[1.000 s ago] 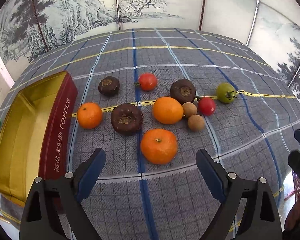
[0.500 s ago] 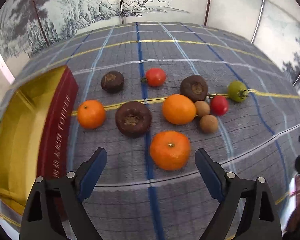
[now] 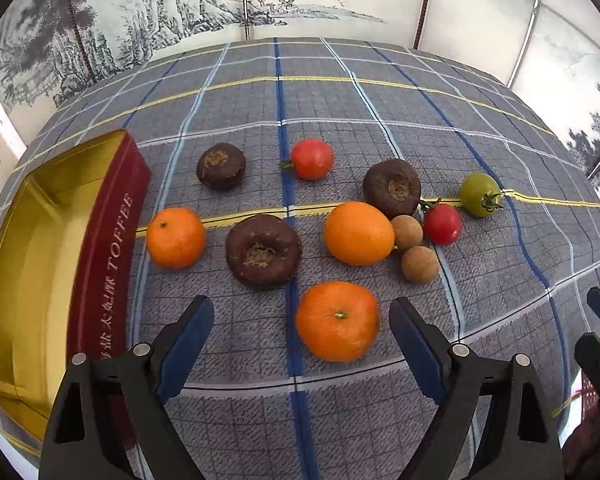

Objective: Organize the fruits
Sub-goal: 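Reach the left tool toward the large mandarin orange and close on it, then carry the orange with the left tool into the tin tray and release, then place two longans in the tray with the right tool while left tool withdraws, then reach the left tool to the dark brown fruit and grasp it, then carry the dark fruit into the tray with left tool while right grasps green tomato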

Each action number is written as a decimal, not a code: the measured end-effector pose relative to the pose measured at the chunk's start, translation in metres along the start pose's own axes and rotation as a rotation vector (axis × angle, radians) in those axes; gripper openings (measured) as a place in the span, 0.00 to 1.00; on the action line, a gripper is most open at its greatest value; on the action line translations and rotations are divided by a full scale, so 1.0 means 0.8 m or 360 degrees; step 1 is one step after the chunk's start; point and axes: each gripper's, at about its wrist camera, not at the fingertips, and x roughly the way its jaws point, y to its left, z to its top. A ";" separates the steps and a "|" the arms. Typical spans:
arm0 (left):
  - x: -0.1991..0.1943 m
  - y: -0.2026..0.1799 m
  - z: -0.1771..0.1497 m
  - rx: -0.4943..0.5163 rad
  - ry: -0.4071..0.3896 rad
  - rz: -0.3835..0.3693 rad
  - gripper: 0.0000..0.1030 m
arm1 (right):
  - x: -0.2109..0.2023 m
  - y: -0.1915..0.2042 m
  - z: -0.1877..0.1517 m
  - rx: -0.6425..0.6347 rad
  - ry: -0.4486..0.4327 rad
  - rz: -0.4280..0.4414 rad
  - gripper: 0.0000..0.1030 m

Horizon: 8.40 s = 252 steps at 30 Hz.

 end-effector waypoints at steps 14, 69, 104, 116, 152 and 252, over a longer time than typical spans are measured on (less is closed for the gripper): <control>0.021 -0.005 -0.007 0.0002 0.0075 0.0018 0.88 | 0.006 -0.005 0.002 0.0020 0.0023 0.0011 1.00; -0.058 0.257 0.033 -0.0205 -0.0036 0.0508 0.41 | 0.102 0.090 0.051 -0.0327 0.0346 0.0372 0.39; -0.148 0.299 -0.043 -0.0555 -0.0140 0.0335 0.95 | 0.065 0.192 0.114 -0.0439 0.0280 0.0619 0.22; -0.182 0.331 -0.089 -0.0693 -0.0259 0.0175 0.95 | 0.221 0.389 0.123 -0.0741 0.0595 0.0807 0.22; -0.173 0.254 -0.078 -0.0247 -0.0267 0.0479 0.95 | 0.145 0.349 0.117 -0.0511 0.0207 0.0778 0.42; -0.151 0.198 -0.021 -0.0307 -0.0099 -0.0052 0.42 | 0.143 0.006 0.088 -0.0269 0.0264 -0.0012 0.34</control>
